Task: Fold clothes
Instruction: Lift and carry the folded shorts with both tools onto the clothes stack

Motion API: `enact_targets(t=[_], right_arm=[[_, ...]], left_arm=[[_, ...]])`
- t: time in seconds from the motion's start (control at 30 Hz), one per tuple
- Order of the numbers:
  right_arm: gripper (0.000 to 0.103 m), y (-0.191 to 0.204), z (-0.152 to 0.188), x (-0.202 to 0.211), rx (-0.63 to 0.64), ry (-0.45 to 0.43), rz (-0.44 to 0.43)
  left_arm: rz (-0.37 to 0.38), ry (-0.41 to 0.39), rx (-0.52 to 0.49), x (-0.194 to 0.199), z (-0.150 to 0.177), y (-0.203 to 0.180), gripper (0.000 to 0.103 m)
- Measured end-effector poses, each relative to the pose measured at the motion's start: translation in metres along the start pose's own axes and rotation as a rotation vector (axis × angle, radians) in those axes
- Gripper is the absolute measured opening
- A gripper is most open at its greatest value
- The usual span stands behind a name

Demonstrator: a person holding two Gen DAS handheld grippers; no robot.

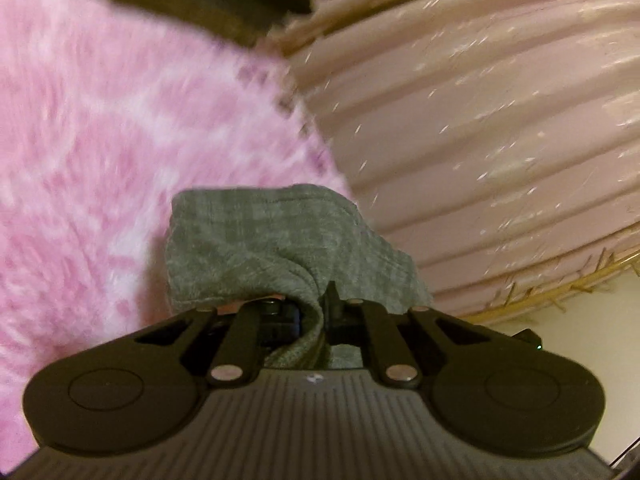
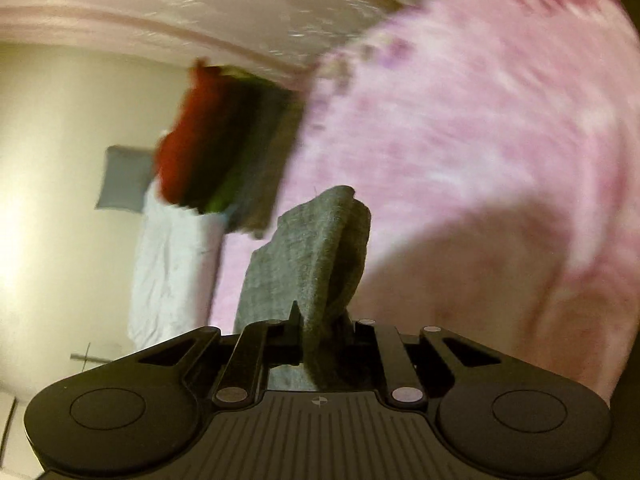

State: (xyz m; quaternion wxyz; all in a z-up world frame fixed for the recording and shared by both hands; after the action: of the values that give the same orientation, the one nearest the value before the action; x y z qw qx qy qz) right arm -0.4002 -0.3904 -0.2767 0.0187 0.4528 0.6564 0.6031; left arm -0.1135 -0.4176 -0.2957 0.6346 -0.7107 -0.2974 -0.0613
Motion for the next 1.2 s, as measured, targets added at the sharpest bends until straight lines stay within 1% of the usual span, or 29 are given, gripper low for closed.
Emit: enact_targets(t=[0.13, 0.2, 0.3, 0.37, 0.43, 0.53, 0.7, 0.83, 0.9, 1.0, 1.1, 1.2], right_arm=[[0.012, 0.066, -0.016, 0.012, 0.064, 0.009, -0.056], [0.012, 0.089, -0.025, 0.006, 0.077, 0.032, -0.083], [0.012, 0.113, -0.057, -0.014, 0.127, 0.098, -0.11], [0.012, 0.129, -0.077, -0.027, 0.159, 0.141, -0.128], [0.012, 0.144, -0.1, -0.041, 0.193, 0.185, -0.144], [0.012, 0.159, -0.153, -0.07, 0.25, 0.247, -0.159], [0.012, 0.195, -0.25, -0.126, 0.361, 0.308, -0.192], [0.012, 0.223, -0.322, -0.178, 0.422, 0.336, -0.242], [0.012, 0.234, -0.353, -0.209, 0.444, 0.343, -0.249], [0.012, 0.245, -0.386, -0.252, 0.471, 0.354, -0.254], [0.012, 0.247, -0.41, -0.293, 0.476, 0.366, -0.254], [0.012, 0.238, -0.422, -0.324, 0.454, 0.389, -0.245]], left_arm=[[-0.026, -0.117, -0.024, 0.052, -0.011, -0.048, 0.007], [-0.045, -0.175, -0.015, 0.073, -0.017, -0.066, 0.007], [-0.081, -0.26, -0.014, 0.087, -0.033, -0.086, 0.007], [-0.086, -0.316, -0.001, 0.089, -0.046, -0.095, 0.007], [-0.094, -0.38, 0.022, 0.084, -0.065, -0.103, 0.007], [-0.099, -0.471, 0.051, 0.064, -0.1, -0.118, 0.007], [-0.104, -0.607, 0.071, 0.033, -0.179, -0.14, 0.007], [-0.123, -0.699, 0.053, 0.017, -0.252, -0.15, 0.007], [-0.137, -0.725, 0.04, 0.009, -0.287, -0.153, 0.007], [-0.173, -0.74, 0.023, -0.003, -0.333, -0.148, 0.007], [-0.214, -0.739, 0.017, -0.016, -0.371, -0.137, 0.007], [-0.251, -0.73, 0.02, -0.027, -0.395, -0.125, 0.007]])
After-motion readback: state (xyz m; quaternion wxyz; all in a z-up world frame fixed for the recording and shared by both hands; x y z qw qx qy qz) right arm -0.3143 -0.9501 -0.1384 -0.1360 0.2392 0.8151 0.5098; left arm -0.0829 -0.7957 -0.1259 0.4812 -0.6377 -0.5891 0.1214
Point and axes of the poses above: each gripper's, at about its wrist camera, not at the fingertips, and x roughly against the way its jaws point, y to its left, z to its underside, the point moved 7 cm from there along -x, roughly the way its jaws point, and after that the axes turned 8 degrees about x, right-handed, at the moved point
